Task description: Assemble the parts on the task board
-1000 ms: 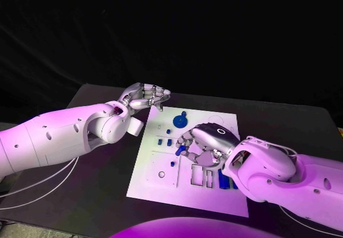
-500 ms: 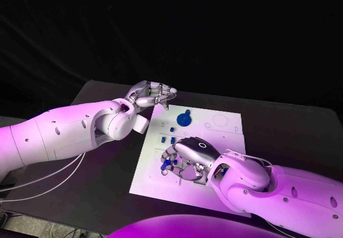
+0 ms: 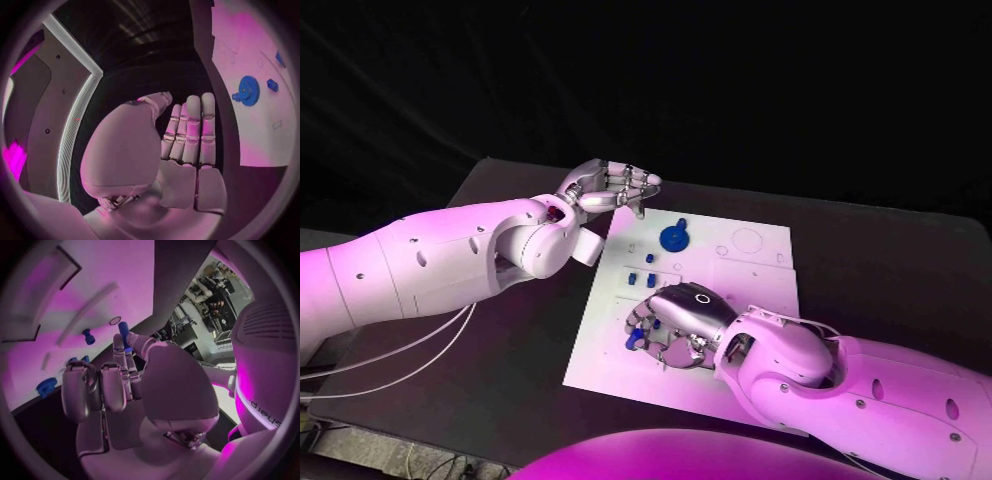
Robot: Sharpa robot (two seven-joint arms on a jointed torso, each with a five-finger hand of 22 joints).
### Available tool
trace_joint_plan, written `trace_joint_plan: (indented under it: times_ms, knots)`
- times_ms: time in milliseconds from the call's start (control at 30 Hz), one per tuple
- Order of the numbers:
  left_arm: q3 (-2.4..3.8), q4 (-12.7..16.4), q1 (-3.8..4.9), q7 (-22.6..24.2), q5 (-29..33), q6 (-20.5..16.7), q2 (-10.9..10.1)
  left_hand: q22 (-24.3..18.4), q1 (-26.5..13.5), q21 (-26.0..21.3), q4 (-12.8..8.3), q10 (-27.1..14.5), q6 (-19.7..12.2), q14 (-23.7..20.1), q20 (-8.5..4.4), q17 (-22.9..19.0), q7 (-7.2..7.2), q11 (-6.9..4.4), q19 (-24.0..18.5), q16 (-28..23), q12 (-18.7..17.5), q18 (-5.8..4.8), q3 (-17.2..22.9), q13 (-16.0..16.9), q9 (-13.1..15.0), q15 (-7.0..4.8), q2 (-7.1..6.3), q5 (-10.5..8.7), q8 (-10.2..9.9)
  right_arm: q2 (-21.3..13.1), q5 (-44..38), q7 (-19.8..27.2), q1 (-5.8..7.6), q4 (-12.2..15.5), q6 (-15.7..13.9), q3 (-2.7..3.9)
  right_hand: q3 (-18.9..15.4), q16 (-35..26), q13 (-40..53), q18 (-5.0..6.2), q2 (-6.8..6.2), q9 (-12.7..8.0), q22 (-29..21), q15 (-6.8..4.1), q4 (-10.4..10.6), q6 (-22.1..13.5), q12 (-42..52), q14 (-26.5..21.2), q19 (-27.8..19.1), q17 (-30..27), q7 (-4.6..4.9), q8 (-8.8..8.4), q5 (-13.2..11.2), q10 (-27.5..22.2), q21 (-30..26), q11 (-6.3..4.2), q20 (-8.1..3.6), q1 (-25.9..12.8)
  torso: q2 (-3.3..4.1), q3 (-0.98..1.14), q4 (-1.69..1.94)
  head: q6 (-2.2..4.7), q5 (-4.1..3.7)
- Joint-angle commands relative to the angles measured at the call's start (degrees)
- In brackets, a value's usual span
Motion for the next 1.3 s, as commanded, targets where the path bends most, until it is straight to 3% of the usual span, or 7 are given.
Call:
trace_joint_plan:
  times_ms: [33, 1000, 1300]
  knots:
    - [0.03, 0.1, 0.02, 0.3, 0.3, 1.0, 0.1, 0.0, -0.3, -0.4, 0.0, -0.4, -0.5, -0.4, 0.27, -0.1, 0.00, 0.05, -0.3, -0.2, 0.1, 0.75, -0.3, 0.1, 0.1, -0.06, 0.33, 0.13, 0.0, 0.3, -2.2, 0.0, -0.16, -0.3, 2.5, -0.04, 0.1, 0.1, 0.0, -0.96, 0.09, 3.2, 11.1, -0.45, -0.3, 0.7, -0.4, 1.9, 2.3, -0.1, -0.22, 2.76, 0.3, 0.4, -0.2, -0.05, -0.46, 0.1, -0.01, 0.01, -0.01, -0.12, 0.09]
    - [0.03, 0.1, 0.02, 0.2, 0.3, 1.0, -0.2, 0.0, -0.3, -0.4, 0.0, -0.4, -0.5, -0.4, 0.27, -0.1, 0.00, 0.05, -0.3, -0.2, 0.1, 0.75, -0.3, 0.1, 0.1, -0.06, 0.33, 0.13, 0.0, -0.1, -7.8, -3.3, -0.90, -0.5, 2.4, -0.11, 0.2, 0.1, 0.0, -1.01, 0.08, 3.4, 11.3, -0.40, -0.2, 0.5, -0.6, 1.9, 2.4, 0.0, -0.20, 2.89, 0.6, 0.6, 0.0, -0.01, -0.42, -0.5, 0.01, 0.00, 0.02, -0.35, 0.25]
    - [0.03, 0.1, 0.03, 0.2, 0.3, 0.9, -0.1, -0.1, -0.4, -0.5, 0.0, -0.6, -0.6, -0.5, 0.30, -0.1, 0.00, 0.07, -0.3, -0.2, 0.3, 0.76, -0.4, 0.1, 0.1, -0.03, 0.37, 0.13, 0.1, 0.6, -6.8, -3.1, -0.90, -0.9, 4.0, -0.11, -0.4, 0.0, 0.0, -0.85, -0.98, 3.7, 11.0, -0.26, 0.0, -0.2, -1.4, 1.9, 2.1, -0.3, -0.01, 2.84, 1.1, 0.4, -0.8, 0.18, -0.34, -2.1, 0.04, -0.09, 0.03, -0.35, 0.22]
